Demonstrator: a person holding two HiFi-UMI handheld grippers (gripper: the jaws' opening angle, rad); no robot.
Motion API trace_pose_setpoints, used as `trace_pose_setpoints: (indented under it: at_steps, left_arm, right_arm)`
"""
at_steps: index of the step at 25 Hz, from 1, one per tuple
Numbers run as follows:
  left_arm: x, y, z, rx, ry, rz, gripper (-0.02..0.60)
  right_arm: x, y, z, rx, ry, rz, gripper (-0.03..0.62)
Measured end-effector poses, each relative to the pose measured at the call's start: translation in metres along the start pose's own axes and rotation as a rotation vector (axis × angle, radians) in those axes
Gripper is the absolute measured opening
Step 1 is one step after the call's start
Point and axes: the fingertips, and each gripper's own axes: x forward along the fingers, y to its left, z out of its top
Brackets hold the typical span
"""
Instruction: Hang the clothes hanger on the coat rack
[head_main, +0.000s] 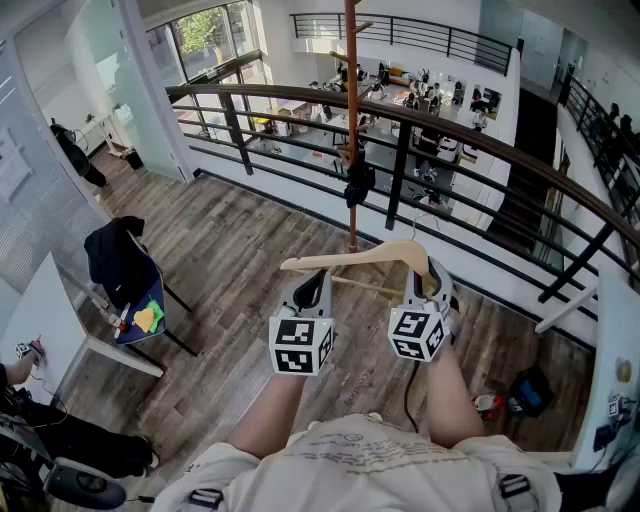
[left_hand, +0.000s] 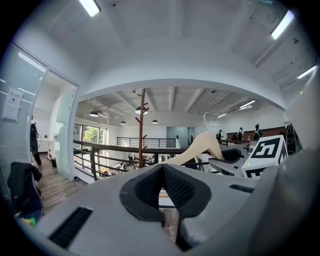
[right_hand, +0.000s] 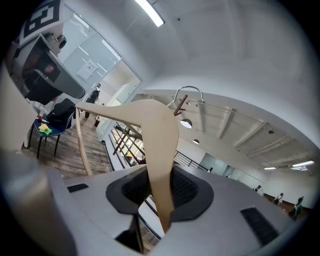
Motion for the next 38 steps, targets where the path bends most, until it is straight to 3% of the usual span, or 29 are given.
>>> trace_pose_setpoints:
  at_steps: [28, 38]
  left_arm:
    - [0.046, -0.093, 0.001, 0.012, -0.025, 0.010, 0.003]
    - [0.074, -0.106, 0.001, 0.012, -0.029, -0.011, 0.004]
  right_arm:
    - [0.007, -0.067, -0.045, -0.011, -0.082, 0.032, 0.105]
    - [0.022, -0.079, -0.059, -0.017, -0.084, 0.023, 0.104]
